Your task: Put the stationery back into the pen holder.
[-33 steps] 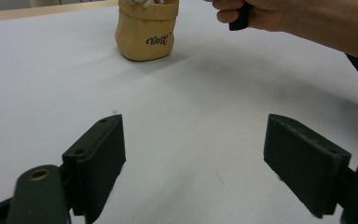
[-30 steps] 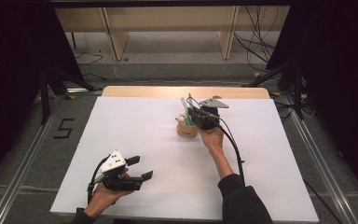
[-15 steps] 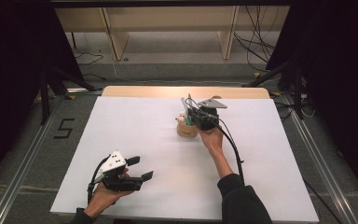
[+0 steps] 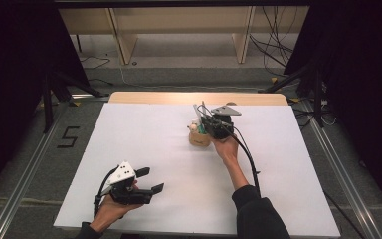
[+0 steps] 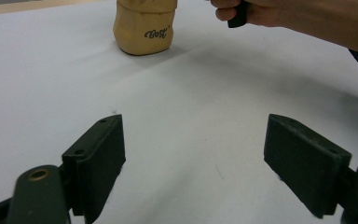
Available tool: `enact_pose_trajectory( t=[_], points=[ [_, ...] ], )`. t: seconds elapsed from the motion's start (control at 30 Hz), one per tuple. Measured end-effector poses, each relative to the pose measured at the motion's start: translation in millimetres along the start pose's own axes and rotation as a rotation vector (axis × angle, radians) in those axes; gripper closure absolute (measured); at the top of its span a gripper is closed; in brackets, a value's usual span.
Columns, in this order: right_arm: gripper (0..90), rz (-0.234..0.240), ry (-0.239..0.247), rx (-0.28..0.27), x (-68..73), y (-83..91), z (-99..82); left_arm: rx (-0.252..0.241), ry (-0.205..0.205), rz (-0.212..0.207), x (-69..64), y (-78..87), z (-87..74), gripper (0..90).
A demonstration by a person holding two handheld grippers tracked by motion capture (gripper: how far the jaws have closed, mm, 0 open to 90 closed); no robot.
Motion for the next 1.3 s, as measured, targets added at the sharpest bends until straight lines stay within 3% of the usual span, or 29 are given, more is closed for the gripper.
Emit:
enact_pose_trajectory(
  t=[0.1,0.27,0.57,0.77,1.3],
  points=[
    [78.6,0.003,-0.001,-0.003,0.3,0.6,0.4,-0.001,0.003,0.000,0.5,0.0,0.0,19.7],
    [69.1,0.016,-0.030,-0.002,-1.8,4.2,1.7,0.000,0.002,0.000,0.1,-0.1,0.0,19.7],
    [59.1,0.064,-0.080,-0.076,-6.9,24.3,15.8,0.002,0.000,0.002,0.5,0.3,0.0,19.7],
    [49.7,0.095,-0.094,-0.069,-8.0,36.9,19.1,-0.007,0.013,0.002,1.4,0.4,0.5,19.7],
    [39.8,0.226,-0.055,-0.051,13.3,77.8,12.9,-0.018,0.033,-0.002,4.3,2.5,2.1,19.7]
  ],
)
Point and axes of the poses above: each handheld gripper's, and its own axes: y roughly backward along the jaws, z roughly out of its top, x roughly to its left, the point moved 4 cm from there along -y, roughly forward along the jaws, and after that the axes turned 9 degrees about y, right-handed, at the moved point
